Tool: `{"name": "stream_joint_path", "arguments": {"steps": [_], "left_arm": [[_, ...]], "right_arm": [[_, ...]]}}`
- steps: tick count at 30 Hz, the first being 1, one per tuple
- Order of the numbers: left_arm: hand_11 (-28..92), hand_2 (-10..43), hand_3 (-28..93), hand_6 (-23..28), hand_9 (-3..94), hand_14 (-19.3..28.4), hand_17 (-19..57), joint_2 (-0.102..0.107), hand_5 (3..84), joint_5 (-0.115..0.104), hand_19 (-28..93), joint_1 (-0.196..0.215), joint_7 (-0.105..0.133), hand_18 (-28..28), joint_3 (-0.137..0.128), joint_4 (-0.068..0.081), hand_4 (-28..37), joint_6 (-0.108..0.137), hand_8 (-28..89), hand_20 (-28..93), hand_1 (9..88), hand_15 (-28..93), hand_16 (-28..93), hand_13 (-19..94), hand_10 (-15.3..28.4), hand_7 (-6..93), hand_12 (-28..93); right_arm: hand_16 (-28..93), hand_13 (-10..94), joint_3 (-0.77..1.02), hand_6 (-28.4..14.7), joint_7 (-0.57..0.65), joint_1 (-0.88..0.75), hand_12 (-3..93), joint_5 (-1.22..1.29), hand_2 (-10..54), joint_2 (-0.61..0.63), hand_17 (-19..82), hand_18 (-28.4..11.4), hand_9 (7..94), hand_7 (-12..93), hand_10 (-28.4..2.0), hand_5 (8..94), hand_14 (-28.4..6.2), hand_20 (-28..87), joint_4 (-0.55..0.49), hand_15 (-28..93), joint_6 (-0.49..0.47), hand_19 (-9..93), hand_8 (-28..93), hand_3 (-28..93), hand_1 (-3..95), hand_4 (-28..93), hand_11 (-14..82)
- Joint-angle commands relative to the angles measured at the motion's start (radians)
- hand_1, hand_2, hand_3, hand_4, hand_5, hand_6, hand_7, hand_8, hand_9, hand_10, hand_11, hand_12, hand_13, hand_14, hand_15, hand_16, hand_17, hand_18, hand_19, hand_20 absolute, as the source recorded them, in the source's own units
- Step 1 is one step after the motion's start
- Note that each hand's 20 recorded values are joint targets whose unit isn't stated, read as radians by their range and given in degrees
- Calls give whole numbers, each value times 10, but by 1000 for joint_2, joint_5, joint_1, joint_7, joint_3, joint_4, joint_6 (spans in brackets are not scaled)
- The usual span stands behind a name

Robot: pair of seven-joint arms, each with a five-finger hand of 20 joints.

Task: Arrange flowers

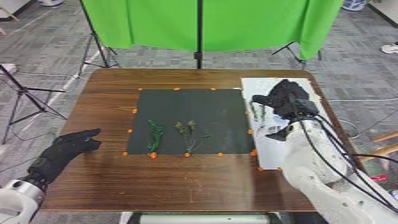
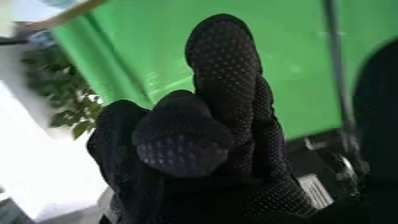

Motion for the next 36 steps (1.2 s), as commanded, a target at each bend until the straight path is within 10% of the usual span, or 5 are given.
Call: {"name": "stream_joint_path", "arguments": {"steps": [1, 20, 27, 30, 36], "left_arm": [[184, -41, 623, 61, 448, 195, 15, 16, 422, 7, 84, -26, -16, 152, 31, 17, -181, -22, -41, 173, 288, 151, 43, 319, 149, 64, 144], [183, -40, 623, 62, 445, 196, 15, 5, 422, 15, 85, -20, 2, 152, 32, 17, -181, -9, -41, 173, 288, 150, 42, 319, 149, 64, 143], [181, -51, 640, 67, 386, 169, 93, 34, 426, -43, 134, -5, 258, 147, 133, 37, -163, 345, -42, 199, 346, 148, 34, 303, 137, 74, 140], [186, -54, 637, 61, 350, 151, 118, 45, 414, -80, 151, -3, 303, 146, 144, 38, -151, 412, -46, 210, 397, 141, 29, 293, 122, 96, 135], [196, -68, 644, 58, 346, 151, 86, 35, 409, -87, 94, 6, 284, 130, 126, 32, -142, 384, -56, 192, 375, 147, 31, 292, 118, 113, 131]], "right_arm": [[349, 933, -107, -54, 13, 169, 293, 61, -95, -27, 662, -153, 885, 143, -132, 771, -23, 623, 113, 608, -172, 932, -66, 571, 236, -159, 380], [329, 937, -209, -55, 68, 274, 297, 5, -95, -42, 689, -143, 896, 141, -131, 780, -18, 621, 247, 630, -258, 932, -67, 581, 253, -140, 406], [321, 937, -231, -58, 92, 267, 296, -17, -95, -55, 696, -136, 899, 139, -132, 782, -15, 611, 283, 633, -291, 932, -68, 579, 272, -132, 406], [318, 937, -241, -58, 95, 258, 297, -33, -95, -58, 696, -136, 898, 139, -133, 782, -15, 610, 292, 634, -289, 932, -67, 580, 282, -130, 407], [317, 937, -274, -63, 80, 265, 295, -45, -95, -78, 702, -129, 899, 142, -133, 792, -14, 598, 310, 635, -290, 932, -66, 549, 281, -135, 410]]}}
